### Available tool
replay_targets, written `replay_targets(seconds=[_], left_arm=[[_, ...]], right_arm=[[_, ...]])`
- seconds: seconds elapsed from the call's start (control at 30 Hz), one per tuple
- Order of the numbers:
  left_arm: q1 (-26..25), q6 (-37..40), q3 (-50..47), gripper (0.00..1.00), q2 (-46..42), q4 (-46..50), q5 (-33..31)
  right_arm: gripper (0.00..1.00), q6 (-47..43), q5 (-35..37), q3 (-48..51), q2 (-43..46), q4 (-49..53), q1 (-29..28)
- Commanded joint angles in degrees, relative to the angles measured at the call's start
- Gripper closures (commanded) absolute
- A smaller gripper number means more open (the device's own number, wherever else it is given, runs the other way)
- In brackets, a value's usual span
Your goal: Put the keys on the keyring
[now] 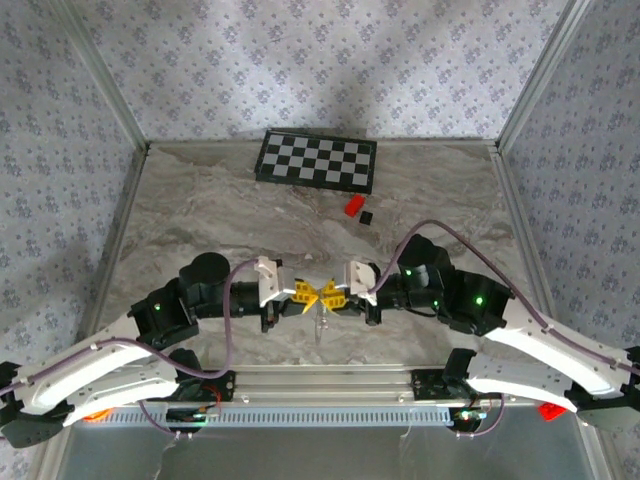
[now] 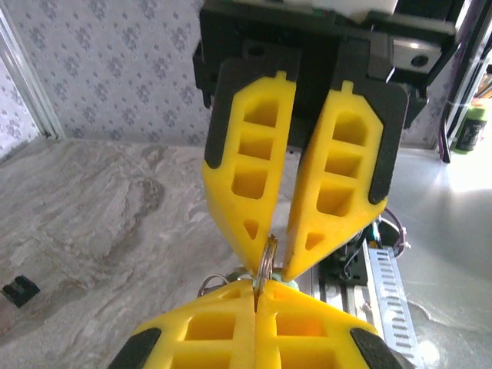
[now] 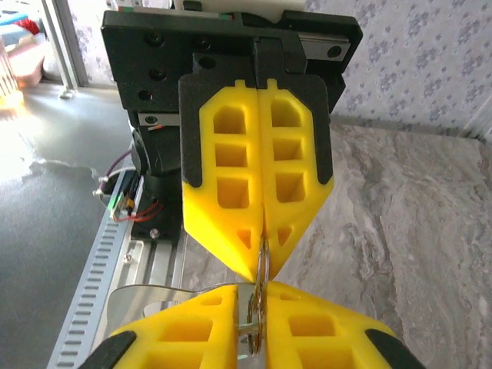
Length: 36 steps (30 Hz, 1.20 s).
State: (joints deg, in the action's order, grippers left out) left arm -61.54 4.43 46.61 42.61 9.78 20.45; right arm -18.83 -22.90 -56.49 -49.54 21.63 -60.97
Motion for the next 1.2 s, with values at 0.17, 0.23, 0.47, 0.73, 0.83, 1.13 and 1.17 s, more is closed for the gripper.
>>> replay_targets(seconds=[0.17, 0.23, 0.47, 0.73, 0.83, 1.13, 1.17], left_arm=[[0.0, -2.4, 0.0, 1.0, -1.0, -10.9, 3.6], [0.0, -2.7, -0.4, 1.0, -1.2, -11.3, 4.1], [0.0, -4.4, -3.0, 1.0, -1.8, -15.4, 4.1], [0.0, -2.6, -1.1, 0.94, -0.1, -10.6, 1.6], [0.0, -0.7, 0.3, 0.73, -0.2, -5.2, -0.3], [0.0, 2.8, 3.6, 0.71, 1.3, 3.6, -3.2], [0.0, 3.1, 4.1, 0.72, 1.6, 4.2, -3.2]], right_arm=[[0.86, 4.5, -2.3, 3.7, 3.8, -7.5, -0.5], [0.87, 4.8, -3.0, 4.0, 4.2, -8.0, -0.4], [0.93, 6.6, -2.4, 6.9, 6.4, -10.7, -0.4], [1.0, 4.6, -0.1, 5.4, 6.4, -6.5, -0.3], [1.0, 2.7, 1.3, 2.4, 4.5, -1.2, -0.5], [1.0, -1.1, 2.1, -3.9, 0.5, 7.5, -0.6], [1.0, -1.2, 2.1, -4.1, 0.1, 7.7, -0.5]])
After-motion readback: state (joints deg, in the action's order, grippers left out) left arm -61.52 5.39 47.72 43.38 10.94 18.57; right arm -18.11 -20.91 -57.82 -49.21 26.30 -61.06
